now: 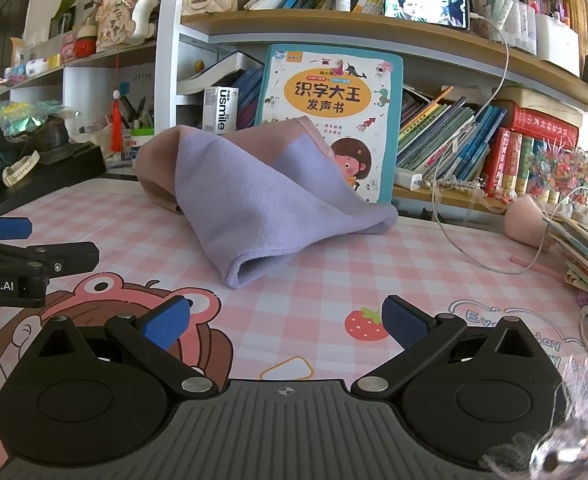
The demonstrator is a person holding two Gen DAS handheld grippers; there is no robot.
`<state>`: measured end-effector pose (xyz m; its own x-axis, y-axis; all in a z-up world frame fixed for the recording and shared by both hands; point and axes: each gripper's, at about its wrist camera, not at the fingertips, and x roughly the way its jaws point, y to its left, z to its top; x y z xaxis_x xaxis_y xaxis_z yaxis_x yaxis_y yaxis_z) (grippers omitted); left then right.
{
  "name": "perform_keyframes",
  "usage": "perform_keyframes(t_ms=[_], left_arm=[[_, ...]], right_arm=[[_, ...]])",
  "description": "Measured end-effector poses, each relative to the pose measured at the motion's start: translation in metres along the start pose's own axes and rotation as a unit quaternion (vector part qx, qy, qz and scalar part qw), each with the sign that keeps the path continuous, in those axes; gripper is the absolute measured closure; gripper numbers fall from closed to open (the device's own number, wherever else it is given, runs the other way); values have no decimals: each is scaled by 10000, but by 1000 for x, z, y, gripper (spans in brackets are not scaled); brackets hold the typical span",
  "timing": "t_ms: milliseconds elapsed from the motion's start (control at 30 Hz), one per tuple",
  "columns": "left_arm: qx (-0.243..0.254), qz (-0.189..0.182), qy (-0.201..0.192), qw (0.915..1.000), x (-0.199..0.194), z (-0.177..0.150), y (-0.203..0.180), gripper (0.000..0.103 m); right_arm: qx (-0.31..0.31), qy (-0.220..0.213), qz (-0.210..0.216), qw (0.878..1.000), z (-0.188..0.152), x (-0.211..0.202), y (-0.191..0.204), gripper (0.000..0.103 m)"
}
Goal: Fold clothes
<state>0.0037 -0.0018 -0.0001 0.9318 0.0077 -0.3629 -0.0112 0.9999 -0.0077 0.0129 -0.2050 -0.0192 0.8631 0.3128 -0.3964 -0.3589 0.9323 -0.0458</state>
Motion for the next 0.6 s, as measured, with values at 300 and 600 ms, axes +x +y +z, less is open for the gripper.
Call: perform_keyframes(t_ms=[300, 600], left_arm=[[-6, 12, 19, 10000, 1, 0, 0, 0], [-10, -2, 9, 10000, 1, -1, 0, 0]], right_arm=[[2, 5, 16, 10000, 0, 0, 0, 0], [12, -39, 35, 10000, 0, -2, 0, 0]])
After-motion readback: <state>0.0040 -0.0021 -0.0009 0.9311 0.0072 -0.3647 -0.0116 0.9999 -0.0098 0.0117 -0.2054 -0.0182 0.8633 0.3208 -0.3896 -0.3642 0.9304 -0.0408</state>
